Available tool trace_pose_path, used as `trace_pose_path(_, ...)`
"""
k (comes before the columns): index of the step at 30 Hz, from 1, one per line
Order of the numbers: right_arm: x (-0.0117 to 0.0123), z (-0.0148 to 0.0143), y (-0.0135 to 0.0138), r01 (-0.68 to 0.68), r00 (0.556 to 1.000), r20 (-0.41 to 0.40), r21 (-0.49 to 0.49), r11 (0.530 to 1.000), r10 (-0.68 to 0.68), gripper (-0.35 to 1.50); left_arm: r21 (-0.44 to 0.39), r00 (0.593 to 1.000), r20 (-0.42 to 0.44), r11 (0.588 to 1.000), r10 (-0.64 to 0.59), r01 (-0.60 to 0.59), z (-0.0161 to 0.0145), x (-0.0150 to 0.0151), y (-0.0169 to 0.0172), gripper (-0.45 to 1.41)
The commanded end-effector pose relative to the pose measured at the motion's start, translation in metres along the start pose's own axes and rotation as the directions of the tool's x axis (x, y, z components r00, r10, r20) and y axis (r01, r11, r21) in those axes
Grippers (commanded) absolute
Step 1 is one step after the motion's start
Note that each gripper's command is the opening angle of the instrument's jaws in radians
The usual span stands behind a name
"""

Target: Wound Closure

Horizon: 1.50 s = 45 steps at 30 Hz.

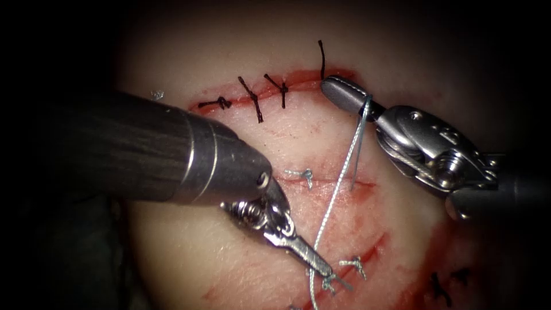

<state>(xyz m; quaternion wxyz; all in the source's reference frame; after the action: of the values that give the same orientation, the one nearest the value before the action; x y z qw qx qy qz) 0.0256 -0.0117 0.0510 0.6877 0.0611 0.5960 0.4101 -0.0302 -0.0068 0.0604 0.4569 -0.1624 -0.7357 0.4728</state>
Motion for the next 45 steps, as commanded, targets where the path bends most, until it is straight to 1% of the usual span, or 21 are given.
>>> trace_pose_path(1, -0.0014, 0.001, 0.0006, 0.09, 0.993, 0.061, 0.15, 0.985, -0.1, -0.35, -0.011, 1.0, 0.003, 1.0, 0.017, -0.017, 0.0006, 0.0002, 0.0009, -0.45)
trace_pose_path(3, -0.0028, 0.0008, 0.0012, 0.116, 0.98, 0.114, 0.343, 0.932, -0.164, -0.35, -0.018, 1.0, 0.005, 0.999, 0.029, -0.029, 0.0007, 0.0002, 0.0019, -0.45)
trace_pose_path(4, -0.0034, 0.0008, 0.0014, 0.114, 0.975, 0.133, 0.395, 0.912, -0.179, -0.35, -0.022, 0.999, 0.007, 0.999, 0.038, -0.038, 0.0007, 0.0002, 0.0024, -0.45)
trace_pose_path(6, -0.004, 0.0007, 0.0014, 0.116, 0.97, 0.146, 0.423, 0.899, -0.194, -0.35, -0.025, 0.999, 0.009, 0.999, 0.042, -0.042, 0.0006, 0.0002, 0.0027, -0.45)
trace_pose_path(9, -0.0056, 0.0008, 0.0011, 0.119, 0.952, 0.182, 0.518, 0.847, -0.245, -0.35, -0.027, 0.996, 0.02, 0.996, 0.084, -0.083, 0.0, 0.0005, 0.0035, -0.45)
trace_pose_path(12, -0.0064, 0.0006, -0.0001, 0.105, 0.941, 0.187, 0.627, 0.772, -0.281, -0.35, 0.007, 0.991, 0.036, 0.991, 0.13, -0.13, -0.0014, 0.0007, 0.0038, -0.45)
trace_pose_path(15, -0.0074, 0.0008, -0.0014, 0.102, 0.934, 0.19, 0.672, 0.734, -0.303, -0.35, 0.025, 0.992, 0.034, 0.992, 0.125, -0.126, -0.0027, 0.001, 0.0042, -0.45)
trace_pose_path(18, -0.0075, 0.0012, -0.0022, 0.113, 0.938, 0.171, 0.672, 0.732, -0.302, -0.35, 0.024, 0.991, 0.024, 0.991, 0.131, -0.132, -0.0027, 0.0009, 0.0043, -0.45)
trace_pose_path(21, -0.007, 0.0007, -0.0018, 0.078, 0.946, 0.176, 0.69, 0.72, -0.272, -0.35, 0.027, 0.99, -0.001, 0.99, 0.141, -0.141, -0.0035, 0.0009, 0.0039, -0.45)
trace_pose_path(22, -0.0067, 0.0004, -0.0014, 0.063, 0.959, 0.155, 0.699, 0.713, -0.238, -0.35, 0.033, 0.991, -0.036, 0.992, 0.126, -0.125, -0.0045, 0.0009, 0.0027, -0.45)
trace_pose_path(24, -0.0064, 0.0003, -0.0011, 0.049, 0.968, 0.141, 0.703, 0.71, -0.206, -0.35, 0.039, 0.991, -0.037, 0.991, 0.126, -0.125, -0.0053, 0.0012, 0.0017, -0.45)
trace_pose_path(27, -0.0059, 0.0002, -0.0006, 0.043, 0.974, 0.131, 0.694, 0.719, -0.185, -0.35, 0.046, 0.992, -0.027, 0.992, 0.122, -0.12, -0.0068, 0.0011, 0.0004, -0.45)
trace_pose_path(28, -0.0053, 0.0001, 0.0001, 0.054, 0.979, 0.117, 0.641, 0.766, -0.167, -0.35, 0.045, 0.993, -0.01, 0.992, 0.119, -0.118, -0.0085, 0.0, 0.0, -0.45)
trace_pose_path(31, -0.0037, -0.0002, 0.0012, 0.058, 0.982, 0.116, 0.564, 0.824, -0.149, -0.35, 0.04, 0.994, 0.012, 0.993, 0.111, -0.111, -0.0097, -0.0018, 0.0003, -0.45)
trace_pose_path(35, -0.0019, -0.0004, 0.0025, 0.063, 0.983, 0.117, 0.499, 0.864, -0.139, -0.35, 0.037, 0.986, 0.137, 0.994, 0.093, -0.099, -0.0103, -0.0056, 0.0015, -0.45)
trace_pose_path(38, -0.0007, -0.0001, 0.0027, 0.064, 0.987, 0.105, 0.416, 0.907, -0.118, -0.35, 0.035, 0.956, 0.282, 0.995, 0.08, -0.094, -0.0101, -0.008, 0.0031, -0.45)
trace_pose_path(39, -0.0007, -0.0001, 0.0027, 0.064, 0.987, 0.105, 0.416, 0.907, -0.118, -0.35, 0.035, 0.956, 0.282, 0.995, 0.08, -0.094, -0.0101, -0.008, 0.0031, -0.45)
trace_pose_path(40, -0.0008, 0.0003, 0.0025, 0.067, 0.988, 0.101, 0.384, 0.921, -0.113, -0.35, 0.046, 0.941, 0.332, 0.995, 0.073, -0.093, -0.0102, -0.0089, 0.0037, -0.45)
trace_pose_path(42, -0.0011, 0.0006, 0.0022, 0.07, 0.988, 0.101, 0.369, 0.927, -0.115, -0.35, 0.102, 0.922, 0.386, 0.991, 0.044, -0.09, -0.0102, -0.0096, 0.0045, -0.45)
trace_pose_path(43, -0.0014, 0.0007, 0.002, 0.072, 0.988, 0.101, 0.371, 0.926, -0.117, -0.35, 0.141, 0.9, 0.43, 0.98, 0.066, -0.139, -0.0103, -0.0098, 0.0049, -0.45)
trace_pose_path(45, -0.0018, 0.0008, 0.0015, 0.074, 0.987, 0.106, 0.371, 0.926, -0.122, -0.35, 0.284, 0.823, 0.561, 0.912, 0.092, -0.295, -0.0108, -0.0103, 0.0056, -0.45)
